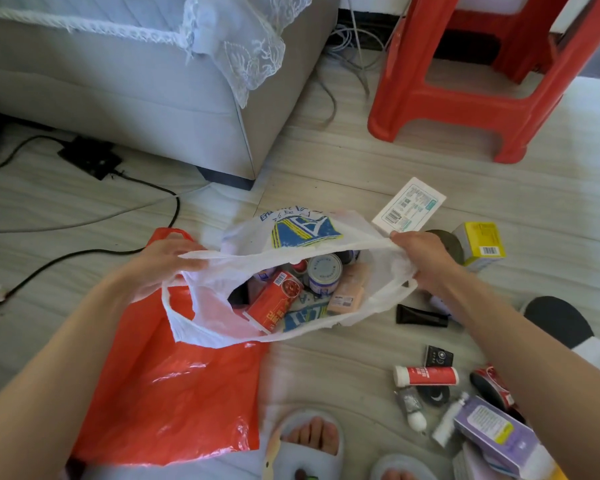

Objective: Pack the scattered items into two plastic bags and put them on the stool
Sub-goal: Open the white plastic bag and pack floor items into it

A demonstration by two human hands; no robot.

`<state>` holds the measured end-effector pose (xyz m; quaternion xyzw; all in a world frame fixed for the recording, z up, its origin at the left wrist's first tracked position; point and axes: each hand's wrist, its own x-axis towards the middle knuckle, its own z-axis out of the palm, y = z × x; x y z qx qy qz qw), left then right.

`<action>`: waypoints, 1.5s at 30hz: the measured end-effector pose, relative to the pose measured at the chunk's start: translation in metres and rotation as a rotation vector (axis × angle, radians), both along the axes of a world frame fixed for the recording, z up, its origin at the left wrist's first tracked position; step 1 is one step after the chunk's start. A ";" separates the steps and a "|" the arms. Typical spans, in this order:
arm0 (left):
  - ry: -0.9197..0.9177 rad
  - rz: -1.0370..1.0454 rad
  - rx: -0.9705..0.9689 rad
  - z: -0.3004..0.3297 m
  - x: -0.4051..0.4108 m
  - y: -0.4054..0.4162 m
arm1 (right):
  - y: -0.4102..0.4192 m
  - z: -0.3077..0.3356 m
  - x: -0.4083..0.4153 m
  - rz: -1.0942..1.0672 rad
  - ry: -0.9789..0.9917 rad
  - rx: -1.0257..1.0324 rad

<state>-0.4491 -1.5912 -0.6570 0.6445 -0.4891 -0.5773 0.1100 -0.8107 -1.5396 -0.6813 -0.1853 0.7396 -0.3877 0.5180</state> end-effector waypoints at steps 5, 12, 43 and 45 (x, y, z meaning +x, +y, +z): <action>0.282 0.098 0.166 0.005 0.013 0.013 | 0.014 0.004 0.008 0.282 0.309 -0.155; 0.493 0.316 0.238 -0.023 0.032 0.034 | 0.021 0.014 0.009 0.661 0.397 -0.117; -0.702 -0.465 -1.194 -0.025 -0.099 0.035 | 0.026 0.023 0.003 0.428 0.655 -0.302; -0.627 -0.373 -1.300 -0.030 -0.104 0.051 | 0.027 0.023 0.006 0.420 0.633 -0.321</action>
